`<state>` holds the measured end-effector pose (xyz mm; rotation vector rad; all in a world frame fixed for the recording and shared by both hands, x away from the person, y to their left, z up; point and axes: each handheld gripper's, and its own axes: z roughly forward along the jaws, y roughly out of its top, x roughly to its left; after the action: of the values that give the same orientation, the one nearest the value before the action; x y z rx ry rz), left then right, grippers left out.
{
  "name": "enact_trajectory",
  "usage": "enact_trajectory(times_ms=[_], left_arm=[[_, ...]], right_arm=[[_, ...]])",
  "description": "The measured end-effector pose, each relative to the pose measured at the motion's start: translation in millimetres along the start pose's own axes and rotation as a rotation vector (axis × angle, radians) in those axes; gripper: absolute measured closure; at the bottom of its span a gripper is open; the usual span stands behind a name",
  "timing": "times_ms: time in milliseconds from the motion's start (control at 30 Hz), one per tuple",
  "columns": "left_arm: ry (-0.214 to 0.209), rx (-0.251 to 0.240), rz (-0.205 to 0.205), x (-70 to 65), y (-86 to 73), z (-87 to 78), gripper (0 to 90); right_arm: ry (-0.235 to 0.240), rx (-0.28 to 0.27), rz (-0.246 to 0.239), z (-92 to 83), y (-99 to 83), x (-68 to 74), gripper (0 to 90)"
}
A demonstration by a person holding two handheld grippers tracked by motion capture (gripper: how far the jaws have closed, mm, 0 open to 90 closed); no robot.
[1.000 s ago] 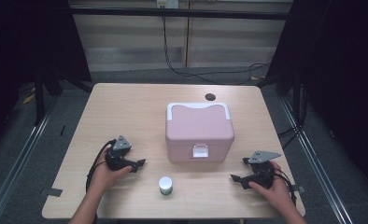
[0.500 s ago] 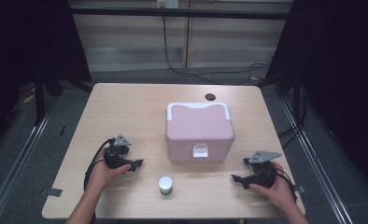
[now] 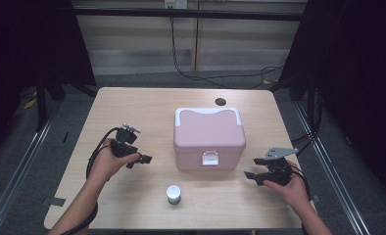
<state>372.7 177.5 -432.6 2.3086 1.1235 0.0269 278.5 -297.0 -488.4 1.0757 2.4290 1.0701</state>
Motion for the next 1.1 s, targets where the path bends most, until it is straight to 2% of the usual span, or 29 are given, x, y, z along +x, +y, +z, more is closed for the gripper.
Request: enact_trajectory(times_ms=[33,100,267,400,600,733,800,867,1033,1100], left_arm=[[-0.008,0.013,0.013,-1.2,6.8,-3.1,25.8],[-0.014,0.028,0.013,-6.3,22.9,-8.6,26.0],[-0.023,0.033,0.016,-16.6,49.5,-17.3,26.4],[-0.023,0.036,0.017,-22.2,67.1,-23.7,26.4],[-0.021,0.039,0.015,-34.3,91.2,-26.2,26.4],[-0.029,0.064,0.010,-41.7,100.9,-22.9,26.9],[-0.028,0.071,0.003,-44.5,104.6,-21.5,28.6],[-0.013,0.076,0.001,-45.6,108.7,-21.6,28.8],[-0.021,0.066,-0.040,-45.5,115.7,-21.3,29.6],[-0.038,0.059,-0.062,-43.8,116.3,-21.2,29.6]], right_arm=[[0.007,-0.003,-0.007,0.6,2.4,-1.1,31.9],[0.004,-0.004,-0.019,0.5,8.7,-1.6,33.6],[0.021,0.000,-0.033,1.3,19.2,-5.0,37.1],[0.045,0.001,-0.046,2.2,26.3,-7.1,36.8],[0.055,-0.007,-0.051,5.4,33.9,-7.5,35.7],[0.066,-0.008,-0.055,11.1,38.0,-6.1,37.4],[0.073,0.008,-0.070,15.4,41.6,-4.8,36.3],[0.074,0.011,-0.078,16.4,42.8,-4.1,36.3],[0.095,0.000,-0.119,21.1,51.4,0.4,34.1],[0.082,0.014,-0.137,22.6,54.0,1.7,32.7]])
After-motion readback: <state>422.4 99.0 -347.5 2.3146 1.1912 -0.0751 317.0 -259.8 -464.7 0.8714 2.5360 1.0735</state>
